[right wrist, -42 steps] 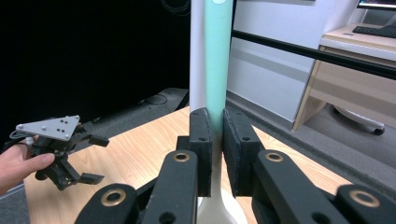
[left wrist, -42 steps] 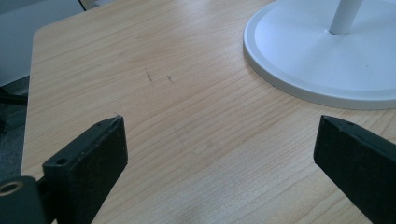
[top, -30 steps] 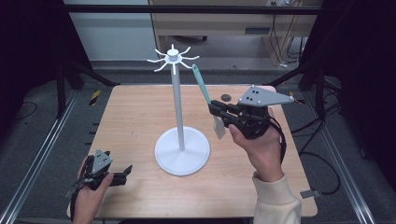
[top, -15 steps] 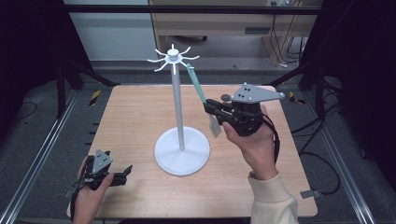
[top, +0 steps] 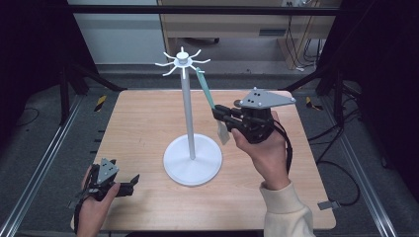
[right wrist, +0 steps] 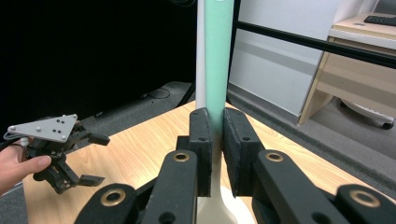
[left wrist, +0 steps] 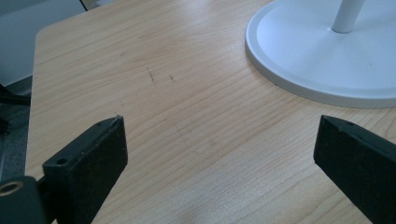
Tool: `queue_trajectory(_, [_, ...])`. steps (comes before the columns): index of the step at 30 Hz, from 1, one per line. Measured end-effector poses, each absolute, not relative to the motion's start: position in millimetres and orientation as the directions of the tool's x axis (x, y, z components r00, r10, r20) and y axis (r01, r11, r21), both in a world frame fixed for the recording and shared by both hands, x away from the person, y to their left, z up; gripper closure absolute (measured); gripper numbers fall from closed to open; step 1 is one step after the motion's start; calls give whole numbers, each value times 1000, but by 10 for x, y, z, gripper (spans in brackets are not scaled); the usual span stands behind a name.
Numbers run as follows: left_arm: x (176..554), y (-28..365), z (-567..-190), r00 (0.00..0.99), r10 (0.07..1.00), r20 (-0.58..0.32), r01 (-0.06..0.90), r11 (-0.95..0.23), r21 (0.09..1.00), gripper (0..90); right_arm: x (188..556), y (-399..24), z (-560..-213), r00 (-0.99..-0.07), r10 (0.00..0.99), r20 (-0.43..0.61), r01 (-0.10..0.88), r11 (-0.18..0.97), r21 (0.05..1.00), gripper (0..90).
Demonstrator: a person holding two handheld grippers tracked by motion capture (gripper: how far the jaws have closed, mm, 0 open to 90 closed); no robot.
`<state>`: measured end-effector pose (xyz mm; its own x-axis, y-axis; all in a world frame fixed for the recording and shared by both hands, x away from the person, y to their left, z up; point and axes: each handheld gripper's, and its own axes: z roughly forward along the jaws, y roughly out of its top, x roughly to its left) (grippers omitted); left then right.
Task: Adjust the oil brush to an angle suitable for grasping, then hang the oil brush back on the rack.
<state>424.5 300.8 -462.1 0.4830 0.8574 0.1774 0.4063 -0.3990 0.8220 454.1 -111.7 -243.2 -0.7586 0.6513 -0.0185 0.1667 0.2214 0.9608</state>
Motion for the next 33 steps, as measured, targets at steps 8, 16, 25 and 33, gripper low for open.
queue_trajectory(8, [4241, 3009, -4620, 481, 858, 180, 407, -401, 821, 25, 4554, -1112, -2441, -759, 651, -19, 165, 220, 961, 823])
queue_trajectory(16, [4239, 3011, -4619, 482, 858, 179, 407, -400, 821, 25, 4593, -1061, -2477, -758, 652, -4, 173, 207, 963, 823])
queue_trajectory(25, [4233, 3010, -4612, 485, 855, 183, 404, -405, 820, 24, 4633, -1027, -2518, -758, 652, 4, 175, 197, 965, 833])
queue_trajectory(33, [4234, 3012, -4612, 486, 854, 184, 403, -406, 820, 24, 4659, -1065, -2522, -753, 658, 17, 176, 176, 969, 847])
